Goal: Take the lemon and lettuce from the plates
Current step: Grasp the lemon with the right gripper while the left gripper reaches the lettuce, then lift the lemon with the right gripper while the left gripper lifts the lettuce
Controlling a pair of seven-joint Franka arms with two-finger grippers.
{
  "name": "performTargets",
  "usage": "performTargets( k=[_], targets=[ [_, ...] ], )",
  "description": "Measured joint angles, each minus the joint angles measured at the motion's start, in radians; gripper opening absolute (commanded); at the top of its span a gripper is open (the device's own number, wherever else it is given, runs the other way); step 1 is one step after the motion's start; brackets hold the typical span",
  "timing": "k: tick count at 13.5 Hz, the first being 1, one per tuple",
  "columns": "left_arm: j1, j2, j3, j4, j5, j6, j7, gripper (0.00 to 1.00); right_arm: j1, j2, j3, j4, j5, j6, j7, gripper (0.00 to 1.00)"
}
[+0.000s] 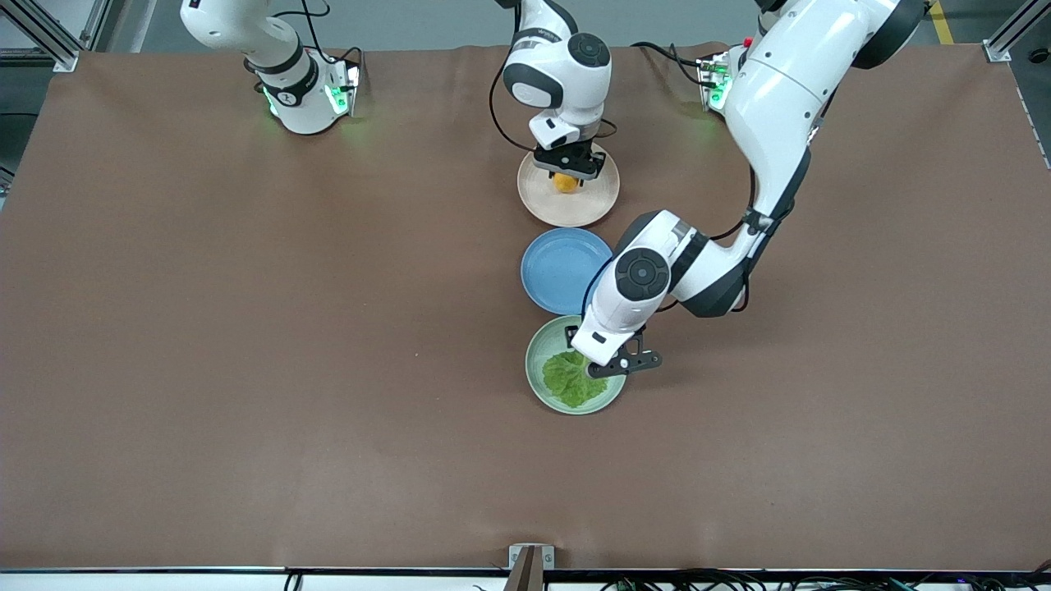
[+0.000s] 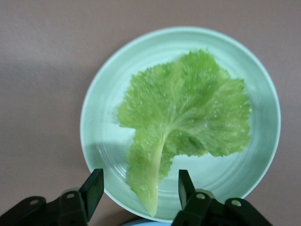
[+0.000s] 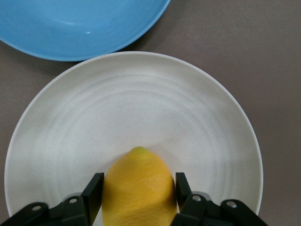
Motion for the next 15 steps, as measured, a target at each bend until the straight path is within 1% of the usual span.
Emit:
performTargets(
  k=[2, 3, 4, 5, 6, 8, 10, 11, 12, 13, 15],
  targets=[
    [-0.017, 0.013, 0.001, 0.0, 0.002, 0.0, -0.009, 0.69, 0.0, 0.0, 0.0, 0.0, 0.0, -0.001, 0.006, 0.34],
    [-0.022, 0.019, 0.001, 0.0, 0.011, 0.0, -0.013, 0.67, 0.0, 0.0, -0.001, 0.002, 0.0, -0.003, 0.009, 0.33],
    [-0.023, 0.024, 0.001, 0.0, 0.026, 0.0, -0.017, 0.64, 0.0, 0.0, -0.003, 0.002, 0.0, -0.005, 0.009, 0.32],
    [-0.024, 0.029, 0.001, 0.0, 0.037, 0.0, -0.018, 0.61, -0.003, -0.001, -0.005, 0.005, 0.0, -0.006, 0.009, 0.06],
    [-0.023, 0.033, 0.002, 0.0, 0.04, 0.0, -0.018, 0.54, -0.009, -0.003, -0.008, 0.009, 0.0, -0.012, 0.008, 0.0],
    [-0.023, 0.037, 0.004, 0.001, 0.041, 0.0, -0.018, 0.36, -0.028, -0.017, -0.012, 0.019, 0.0, -0.033, 0.004, 0.0],
    [-0.025, 0.045, 0.004, 0.002, 0.041, 0.0, -0.018, 0.29, -0.057, -0.044, -0.014, 0.023, 0.0, -0.064, -0.01, 0.0],
    [-0.026, 0.049, 0.003, 0.002, 0.041, 0.0, -0.018, 0.23, -0.077, -0.064, -0.015, 0.015, 0.0, -0.078, -0.038, 0.0],
    [-0.028, 0.052, 0.003, 0.003, 0.041, 0.001, -0.018, 0.08, -0.103, -0.093, -0.016, -0.007, 0.0, -0.084, -0.084, 0.0],
    [-0.028, 0.054, 0.003, 0.004, 0.041, 0.001, -0.018, 0.02, -0.138, -0.134, -0.017, -0.042, 0.0, -0.087, -0.143, 0.0],
    [-0.029, 0.054, 0.003, 0.007, 0.041, 0.001, -0.018, 0.0, -0.224, -0.231, -0.02, -0.128, 0.0, -0.094, -0.269, 0.0]
  ],
)
